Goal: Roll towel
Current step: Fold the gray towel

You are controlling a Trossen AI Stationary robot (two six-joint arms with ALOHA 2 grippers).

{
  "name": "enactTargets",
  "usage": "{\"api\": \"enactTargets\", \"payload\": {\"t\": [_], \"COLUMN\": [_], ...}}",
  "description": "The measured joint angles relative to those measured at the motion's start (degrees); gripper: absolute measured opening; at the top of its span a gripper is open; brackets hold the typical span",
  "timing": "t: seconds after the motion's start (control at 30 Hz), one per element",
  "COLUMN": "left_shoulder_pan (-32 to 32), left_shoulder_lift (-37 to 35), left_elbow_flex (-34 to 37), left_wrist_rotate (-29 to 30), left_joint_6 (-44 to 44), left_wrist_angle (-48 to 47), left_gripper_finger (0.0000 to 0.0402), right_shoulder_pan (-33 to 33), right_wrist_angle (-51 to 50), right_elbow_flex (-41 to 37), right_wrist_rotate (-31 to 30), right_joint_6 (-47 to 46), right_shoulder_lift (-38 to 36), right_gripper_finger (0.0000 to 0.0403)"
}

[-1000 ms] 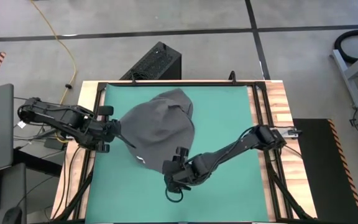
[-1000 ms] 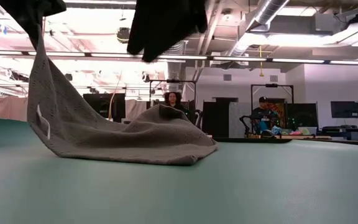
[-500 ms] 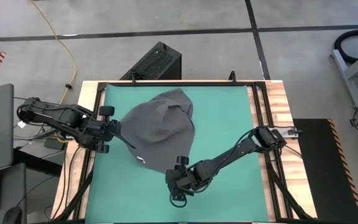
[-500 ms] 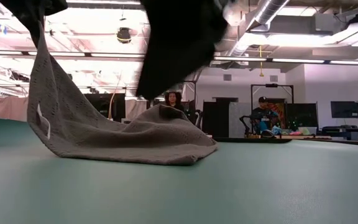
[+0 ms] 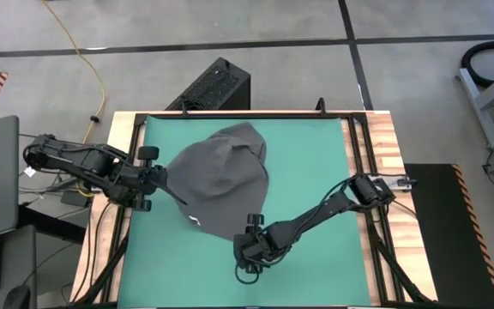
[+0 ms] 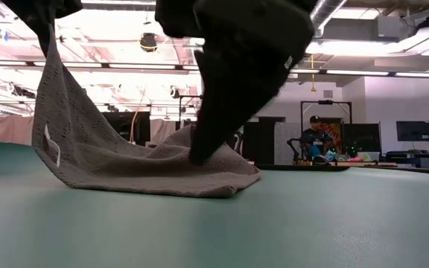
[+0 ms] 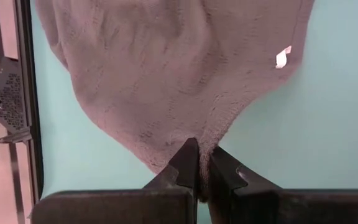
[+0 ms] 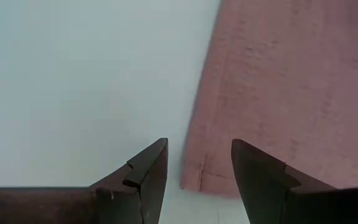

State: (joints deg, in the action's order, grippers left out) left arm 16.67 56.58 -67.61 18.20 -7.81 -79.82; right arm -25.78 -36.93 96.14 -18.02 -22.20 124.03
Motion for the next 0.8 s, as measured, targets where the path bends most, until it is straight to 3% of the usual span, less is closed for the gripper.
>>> {"api": "enactTargets", "payload": {"t": [0.57, 0.8], "left_shoulder_pan": [0.0, 0.0], "left_shoulder_lift": [0.0, 0.0], "left_elbow_flex": [0.0, 0.0], "left_wrist_rotate": [0.0, 0.0], "left_joint_6": [-0.1, 0.0], "left_wrist_angle": [-0.1, 0.0], "left_gripper_finger": [0.0, 0.0], "right_shoulder_pan": [0.4, 1.1], "right_wrist_angle": [2.9, 1.7], "right_elbow_flex": [-5.5, -5.5], "right_wrist_rotate": [1.5, 0.8], "right_joint_6": [-0.1, 0.2], "right_shoulder_lift": [-0.1, -0.1], "right_gripper_finger": [0.0201, 0.0167]}}
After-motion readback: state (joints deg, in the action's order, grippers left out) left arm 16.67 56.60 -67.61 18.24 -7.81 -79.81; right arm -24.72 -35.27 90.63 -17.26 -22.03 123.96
